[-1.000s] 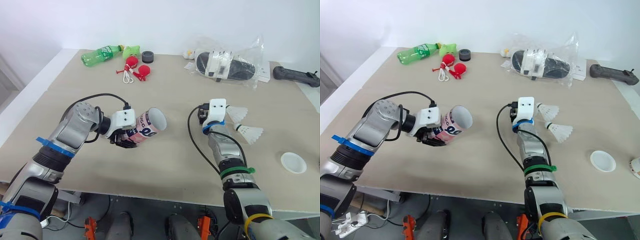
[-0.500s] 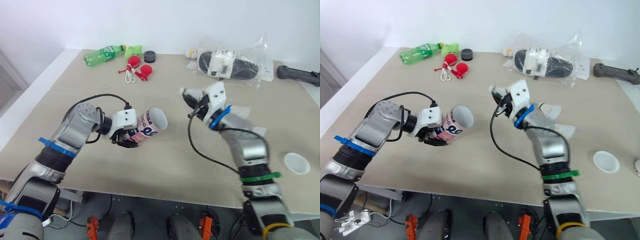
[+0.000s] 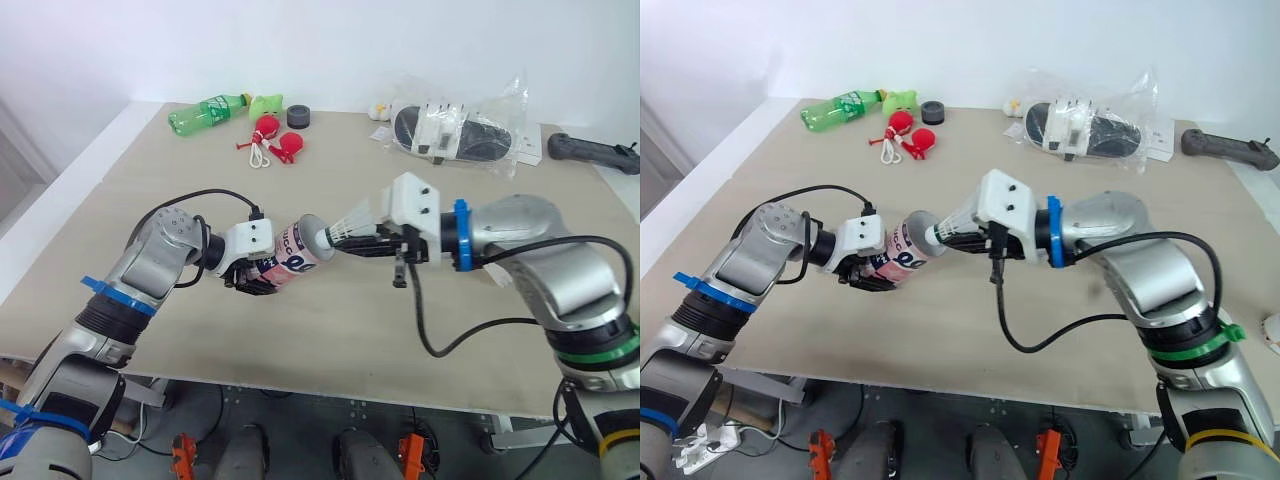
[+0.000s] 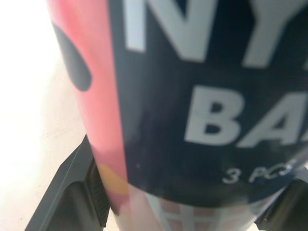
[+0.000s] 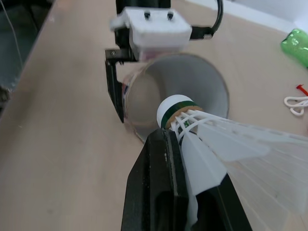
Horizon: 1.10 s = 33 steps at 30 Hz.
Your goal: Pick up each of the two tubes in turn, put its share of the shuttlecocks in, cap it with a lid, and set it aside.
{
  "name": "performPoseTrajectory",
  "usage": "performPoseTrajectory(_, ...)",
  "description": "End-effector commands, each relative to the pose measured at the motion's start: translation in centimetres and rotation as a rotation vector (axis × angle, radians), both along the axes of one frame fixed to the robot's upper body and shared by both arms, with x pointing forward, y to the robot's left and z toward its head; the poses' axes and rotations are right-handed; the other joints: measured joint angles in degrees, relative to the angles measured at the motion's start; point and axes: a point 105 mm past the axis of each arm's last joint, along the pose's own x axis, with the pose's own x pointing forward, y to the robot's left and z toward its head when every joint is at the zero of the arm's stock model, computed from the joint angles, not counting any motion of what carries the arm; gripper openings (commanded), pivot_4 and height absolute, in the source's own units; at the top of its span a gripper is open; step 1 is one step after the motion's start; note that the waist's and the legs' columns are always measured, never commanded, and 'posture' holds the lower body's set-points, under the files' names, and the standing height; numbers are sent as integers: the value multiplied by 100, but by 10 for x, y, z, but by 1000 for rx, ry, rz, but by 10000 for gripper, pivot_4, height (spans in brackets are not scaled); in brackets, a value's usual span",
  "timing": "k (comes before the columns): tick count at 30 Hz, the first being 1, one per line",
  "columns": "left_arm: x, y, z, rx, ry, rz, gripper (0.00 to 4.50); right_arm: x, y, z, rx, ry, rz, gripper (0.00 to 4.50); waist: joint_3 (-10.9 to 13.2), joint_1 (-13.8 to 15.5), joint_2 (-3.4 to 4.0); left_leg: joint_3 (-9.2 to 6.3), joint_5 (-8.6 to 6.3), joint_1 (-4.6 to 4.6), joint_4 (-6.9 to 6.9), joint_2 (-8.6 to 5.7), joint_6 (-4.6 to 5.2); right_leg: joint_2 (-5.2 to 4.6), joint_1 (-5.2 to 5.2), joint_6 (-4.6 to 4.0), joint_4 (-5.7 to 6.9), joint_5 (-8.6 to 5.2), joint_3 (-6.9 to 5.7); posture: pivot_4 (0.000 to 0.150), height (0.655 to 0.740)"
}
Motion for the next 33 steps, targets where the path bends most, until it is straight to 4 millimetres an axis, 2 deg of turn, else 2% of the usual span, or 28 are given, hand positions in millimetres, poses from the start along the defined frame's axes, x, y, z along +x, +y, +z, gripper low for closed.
performPoseTrajectory(1, -7, -3, -17, 22, 57, -17, 29684, 1, 5, 12, 1, -67, 14, 710, 0, 9, 0, -1, 0, -4, 1, -1, 0, -1, -2, -4, 0, 2, -1, 1500, 7400)
performPoseTrajectory(5, -6, -3, -17, 21, 56, -13, 29684, 2, 9, 16, 16, -75, 22, 15073, 0, 9, 0, -1, 0, -7, 0, -5, -1, -7, -4, -10, 0, 6, -1, 1500, 7400)
performPoseTrajectory(9, -6, -3, -17, 19, 58, -12, 29684, 1, 11, 21, 35, -84, 26, 35693, 0, 8, 0, -2, 0, -6, 1, -4, -1, -6, -3, -9, 0, 5, -3, 1500, 7400)
performPoseTrajectory(11, -7, -3, -18, 18, 60, -12, 29684, -1, 8, 31, 89, -84, 16, 44528, 0, 8, 0, -3, 0, -5, 1, -4, -1, -5, -3, -8, 0, 5, -4, 1500, 7400)
performPoseTrajectory(15, -6, -3, -18, 9, 62, -3, 29684, -5, -26, 50, 263, -66, -128, 44528, -1, 50, -1, -7, 0, -9, 0, -4, -1, -6, -1, -13, 0, 7, -7, 1500, 7400)
performPoseTrajectory(18, -6, -3, -19, 6, 63, -1, 29684, -4, -63, 49, 360, -63, -317, 44528, -4, 81, -7, -6, 0, -11, 0, -7, -1, -12, 1, -18, -3, 10, -7, 1500, 7400)
performPoseTrajectory(21, -5, -2, -20, 2, 66, 1, 29684, 1, -112, 35, 427, -80, -587, 44528, -7, 99, -10, -7, 0, -9, -1, -8, -1, -11, 3, -18, -4, 10, -8, 1500, 7400)
performPoseTrajectory(24, -5, -3, -21, 0, 72, 1, 29684, -3, -168, 8, 443, -107, -874, 44528, -10, 105, -5, -1, 0, -5, 0, -7, -1, -8, 2, -10, -2, 5, -3, 1500, 7400)
performPoseTrajectory(28, -6, -6, -23, -3, 85, -15, 29684, -22, -204, -26, 443, -81, -1069, 44528, -28, 101, 20, 4, 2, -1, 0, -5, 2, -6, 4, 4, -2, 1, 1, 1500, 7400)
performPoseTrajectory(33, -7, -10, -25, -4, 95, -32, 29684, -32, -217, -52, 432, -56, -1178, 44528, -45, 92, 48, 10, 3, 15, 0, -5, 3, -3, 17, 12, -2, 2, 8, 1500, 7400)
